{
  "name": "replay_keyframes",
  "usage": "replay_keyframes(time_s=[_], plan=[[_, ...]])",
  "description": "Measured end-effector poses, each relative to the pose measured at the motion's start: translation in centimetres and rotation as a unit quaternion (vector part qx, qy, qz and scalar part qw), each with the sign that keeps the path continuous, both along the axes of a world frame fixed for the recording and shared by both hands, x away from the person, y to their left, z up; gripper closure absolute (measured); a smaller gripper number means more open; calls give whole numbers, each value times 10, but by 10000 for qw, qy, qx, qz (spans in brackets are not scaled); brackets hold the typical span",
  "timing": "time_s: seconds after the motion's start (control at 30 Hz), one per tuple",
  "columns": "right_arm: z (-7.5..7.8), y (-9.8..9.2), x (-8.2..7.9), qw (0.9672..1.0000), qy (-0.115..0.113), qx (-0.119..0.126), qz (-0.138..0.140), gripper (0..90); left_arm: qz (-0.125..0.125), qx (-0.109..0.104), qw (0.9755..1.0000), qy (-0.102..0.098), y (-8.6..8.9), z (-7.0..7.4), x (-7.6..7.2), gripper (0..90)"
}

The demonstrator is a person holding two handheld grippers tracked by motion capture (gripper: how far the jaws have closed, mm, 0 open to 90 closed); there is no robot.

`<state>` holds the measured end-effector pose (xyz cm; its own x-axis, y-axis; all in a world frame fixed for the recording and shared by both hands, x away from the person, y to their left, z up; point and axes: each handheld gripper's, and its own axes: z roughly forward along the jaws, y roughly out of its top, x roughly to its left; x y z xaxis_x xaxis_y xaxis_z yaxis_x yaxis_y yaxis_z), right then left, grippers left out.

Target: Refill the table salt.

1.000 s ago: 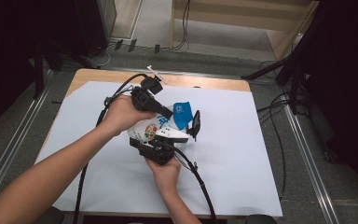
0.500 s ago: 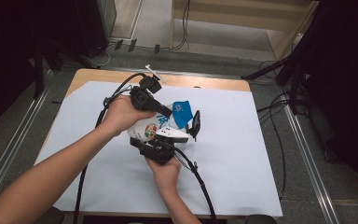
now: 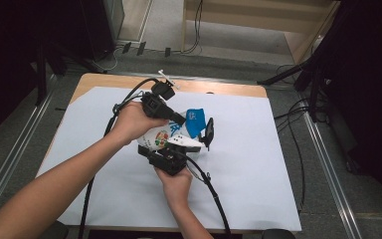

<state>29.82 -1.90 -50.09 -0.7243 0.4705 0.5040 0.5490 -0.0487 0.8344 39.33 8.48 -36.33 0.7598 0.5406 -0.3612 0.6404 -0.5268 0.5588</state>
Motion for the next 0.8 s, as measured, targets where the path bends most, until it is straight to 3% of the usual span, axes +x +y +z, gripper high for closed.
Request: replay_keyframes(time_s=[0.8], plan=[[1, 0, 0, 10000, -18, -43, -7, 669, 18, -70, 10000, 48, 1, -1, 0, 900]])
